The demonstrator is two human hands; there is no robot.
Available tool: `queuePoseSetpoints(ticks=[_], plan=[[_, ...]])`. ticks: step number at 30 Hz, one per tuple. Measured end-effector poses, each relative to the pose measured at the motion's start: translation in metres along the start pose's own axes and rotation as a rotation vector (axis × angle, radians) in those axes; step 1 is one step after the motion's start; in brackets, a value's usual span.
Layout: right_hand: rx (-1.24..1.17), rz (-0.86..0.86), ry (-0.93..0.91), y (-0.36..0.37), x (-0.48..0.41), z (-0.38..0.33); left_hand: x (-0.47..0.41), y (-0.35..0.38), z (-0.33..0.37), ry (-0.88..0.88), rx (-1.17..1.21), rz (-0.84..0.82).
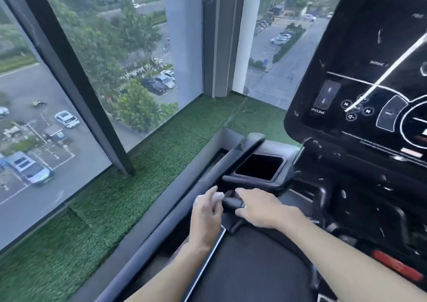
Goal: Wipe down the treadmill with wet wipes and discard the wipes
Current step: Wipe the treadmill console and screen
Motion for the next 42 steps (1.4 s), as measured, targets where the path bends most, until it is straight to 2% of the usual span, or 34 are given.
queuePoseSetpoints(ticks=[3,7,10,12,14,17,20,25,28,31,33,37,42], plan=[[-0.075,-0.031,-0.001,0.0,-0.009,0.006,0.004,0.007,-0.009,0.136,-0.141,-0.031],[-0.094,-0.067,-0.031,0.003,-0.012,0.007,0.003,0.008,-0.024,0.103,-0.209,-0.021],[-0.098,-0.065,-0.055,0.002,-0.012,0.008,0.015,0.022,-0.008,0.03,-0.117,-0.081],[-0.118,-0.064,-0.066,0.004,-0.014,0.009,0.022,0.024,0.004,0.095,-0.108,-0.124],[-0.133,-0.067,-0.067,0.004,-0.016,0.01,0.013,0.017,0.002,0.159,-0.2,-0.15],[-0.14,-0.06,-0.075,0.004,-0.016,0.01,-0.006,0.008,-0.005,0.098,-0.31,-0.195],[-0.153,-0.058,-0.072,0.001,-0.015,0.01,-0.005,0.014,0.006,0.082,-0.239,-0.255],[-0.199,-0.024,-0.077,-0.007,-0.013,0.007,-0.001,0.025,0.012,0.193,-0.21,-0.386],[-0.209,-0.023,-0.055,-0.008,-0.011,0.007,-0.018,0.025,-0.002,0.156,-0.299,-0.456],[-0.185,-0.021,-0.04,-0.005,-0.012,0.01,-0.02,0.025,0.006,0.147,-0.337,-0.423],[-0.182,-0.039,-0.056,-0.005,-0.011,0.011,-0.003,0.025,0.018,0.24,-0.268,-0.373],[-0.228,-0.096,-0.05,-0.01,-0.004,0.012,0.026,0.02,0.009,0.405,-0.176,-0.381],[-0.273,-0.115,0.019,-0.009,-0.007,0.012,0.023,0.024,-0.01,0.215,-0.268,-0.228]])
Point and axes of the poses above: each hand's wrist, its own x-axis away from the middle knuckle, its own y-axis out of the palm, z = x × y, the point moved 5 cm from there along -x, towards the middle knuckle, and after that the axes turned 5 degrees about z, right-handed, at the moved point
